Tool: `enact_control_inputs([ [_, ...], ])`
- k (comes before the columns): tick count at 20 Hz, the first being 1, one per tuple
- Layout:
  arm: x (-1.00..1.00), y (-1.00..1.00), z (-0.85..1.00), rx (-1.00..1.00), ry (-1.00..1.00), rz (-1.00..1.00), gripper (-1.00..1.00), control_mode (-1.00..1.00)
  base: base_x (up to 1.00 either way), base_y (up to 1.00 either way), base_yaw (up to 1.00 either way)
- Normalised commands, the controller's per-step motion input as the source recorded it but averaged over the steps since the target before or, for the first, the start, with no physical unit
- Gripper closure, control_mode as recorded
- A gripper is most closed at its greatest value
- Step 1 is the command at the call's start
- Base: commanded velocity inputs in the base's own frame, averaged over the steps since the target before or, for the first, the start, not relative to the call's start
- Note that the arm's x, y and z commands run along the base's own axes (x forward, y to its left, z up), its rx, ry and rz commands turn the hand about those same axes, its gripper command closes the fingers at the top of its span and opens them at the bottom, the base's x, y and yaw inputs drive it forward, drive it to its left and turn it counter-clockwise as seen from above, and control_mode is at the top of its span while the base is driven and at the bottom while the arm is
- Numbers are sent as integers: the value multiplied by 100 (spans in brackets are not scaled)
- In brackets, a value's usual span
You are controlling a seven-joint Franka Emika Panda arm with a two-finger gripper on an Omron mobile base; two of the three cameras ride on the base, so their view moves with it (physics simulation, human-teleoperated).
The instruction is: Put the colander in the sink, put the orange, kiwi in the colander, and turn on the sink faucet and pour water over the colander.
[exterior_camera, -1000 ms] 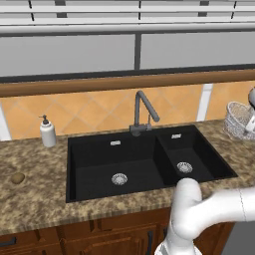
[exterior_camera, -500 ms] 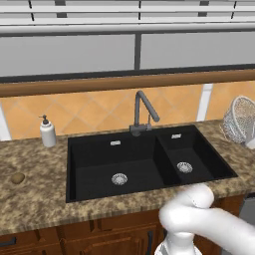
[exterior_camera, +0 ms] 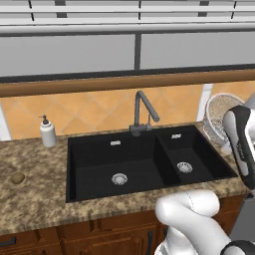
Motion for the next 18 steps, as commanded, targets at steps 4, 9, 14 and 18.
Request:
enact_control_inputs([
  [4,-63,76,45,-15,31,-11,100,-100,0,0,0],
  [9,-45,71,17,-11,30,-6,100,-100,0,0,0],
  [14,-35,82,17,-13,19,-8,100,-100,0,0,0],
  [18,-20,95,2,-1,0,-18,100,-100,0,0,0],
])
